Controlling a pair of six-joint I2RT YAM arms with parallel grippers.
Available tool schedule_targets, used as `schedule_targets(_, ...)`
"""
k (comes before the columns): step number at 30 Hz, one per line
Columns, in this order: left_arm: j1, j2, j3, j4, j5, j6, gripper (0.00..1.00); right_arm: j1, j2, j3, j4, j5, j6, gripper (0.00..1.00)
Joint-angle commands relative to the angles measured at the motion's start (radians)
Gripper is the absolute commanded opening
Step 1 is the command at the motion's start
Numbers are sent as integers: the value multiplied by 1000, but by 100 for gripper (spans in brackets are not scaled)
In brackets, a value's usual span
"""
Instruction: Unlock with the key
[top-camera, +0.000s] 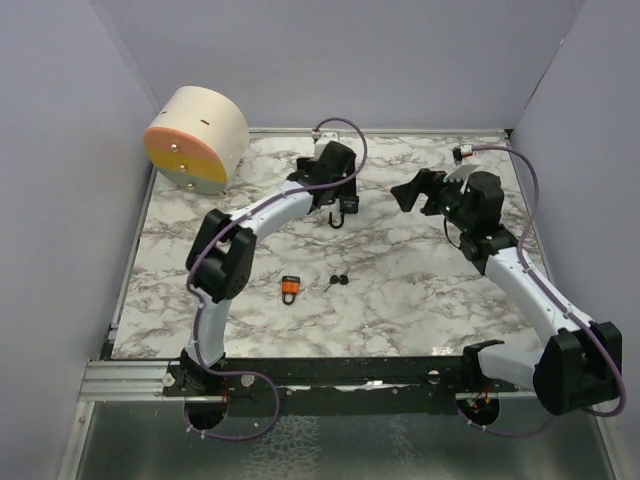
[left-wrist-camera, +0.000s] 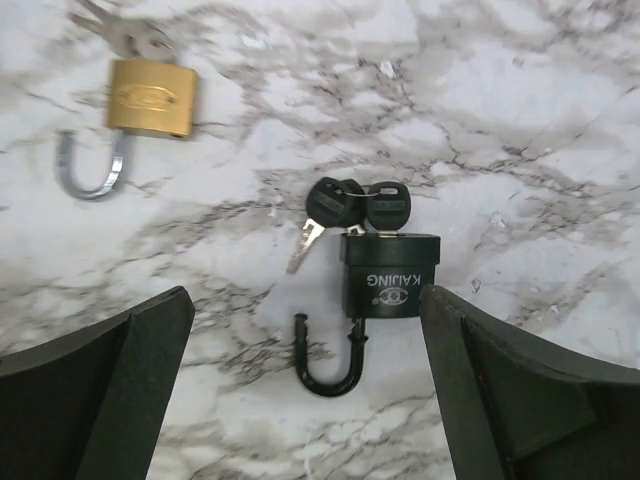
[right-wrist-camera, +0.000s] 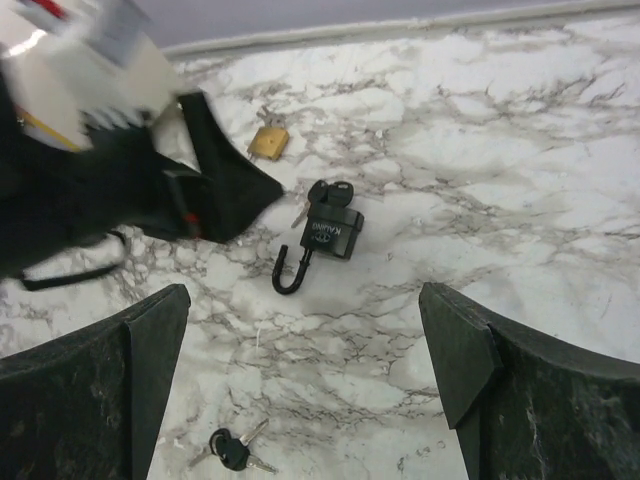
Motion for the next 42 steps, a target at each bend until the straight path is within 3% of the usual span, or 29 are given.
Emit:
schedule_targets(1,62,-309,-217,228,14,71,99,3,129,1,-39,-149,-16,99)
schedule_targets(5,80,-476,-468,287,99,101,99,49,279,43,-97,-265,-43,92)
schedule_targets(9,78,-612,-695,309,140,80,99,175,344,95,-190,-152,-97,91)
schedule_targets(13,78,-702,-819,251,91,53,96,262,379,114,-252,-117,-104,89)
schedule_targets(15,78,-741,-860,228,68,47,96,316,388,113,-268,-101,-119,83)
schedule_targets(26,78,-823,-926,179,13,-6,95,488,443,112,-312,23,-188,59)
schedule_targets(42,80,-856,-957,178,-56,-44,94,553,561,196,-330,85,-274,39)
